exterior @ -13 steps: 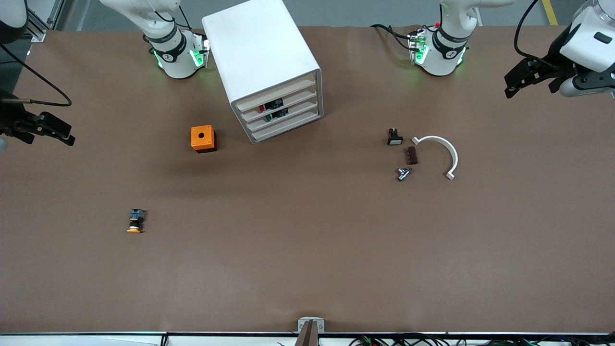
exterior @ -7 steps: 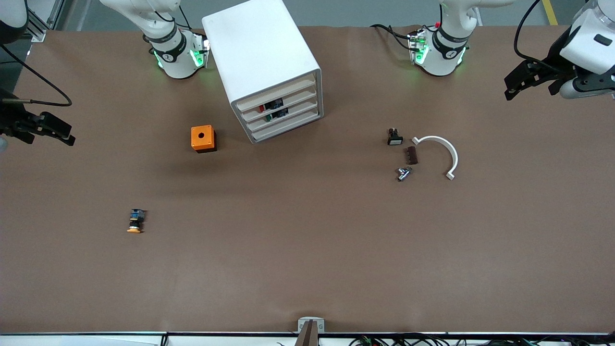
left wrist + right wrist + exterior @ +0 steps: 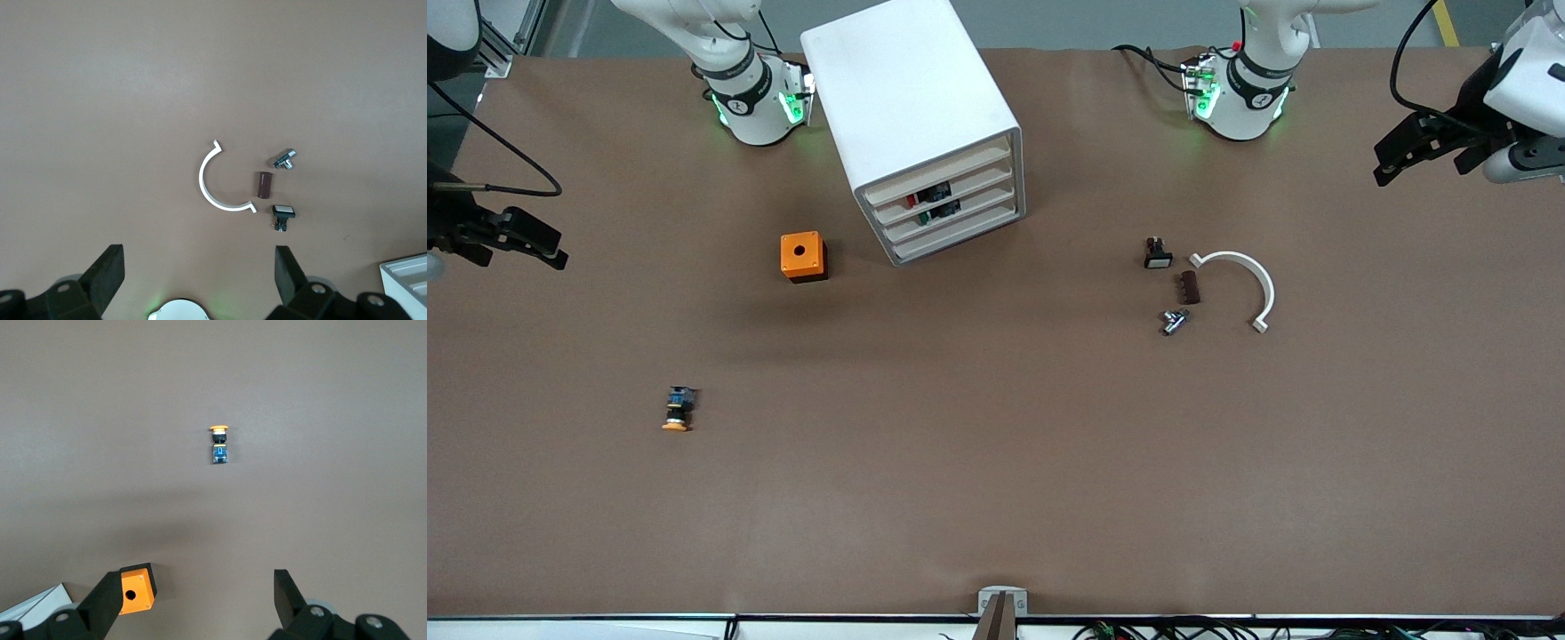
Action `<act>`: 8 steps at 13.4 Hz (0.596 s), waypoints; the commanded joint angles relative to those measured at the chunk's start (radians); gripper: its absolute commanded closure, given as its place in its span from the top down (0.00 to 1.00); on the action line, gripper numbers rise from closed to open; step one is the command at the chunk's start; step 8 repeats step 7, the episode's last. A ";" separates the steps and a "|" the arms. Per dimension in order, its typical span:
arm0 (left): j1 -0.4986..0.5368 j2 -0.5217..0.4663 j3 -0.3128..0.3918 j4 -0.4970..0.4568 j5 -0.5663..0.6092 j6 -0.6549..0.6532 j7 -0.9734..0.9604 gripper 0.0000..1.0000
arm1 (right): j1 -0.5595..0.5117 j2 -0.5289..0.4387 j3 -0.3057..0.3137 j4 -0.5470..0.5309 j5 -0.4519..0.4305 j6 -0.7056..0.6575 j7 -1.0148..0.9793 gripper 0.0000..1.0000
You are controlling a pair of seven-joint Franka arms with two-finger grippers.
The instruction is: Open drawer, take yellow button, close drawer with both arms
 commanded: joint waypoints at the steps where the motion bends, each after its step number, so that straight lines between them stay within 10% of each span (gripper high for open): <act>1: 0.029 -0.007 0.000 0.027 -0.010 -0.014 0.027 1.00 | 0.010 -0.022 -0.002 -0.016 -0.020 0.006 0.014 1.00; 8: 0.037 0.030 0.000 0.046 -0.001 -0.014 0.130 1.00 | 0.010 -0.024 -0.002 -0.016 -0.020 0.006 0.014 1.00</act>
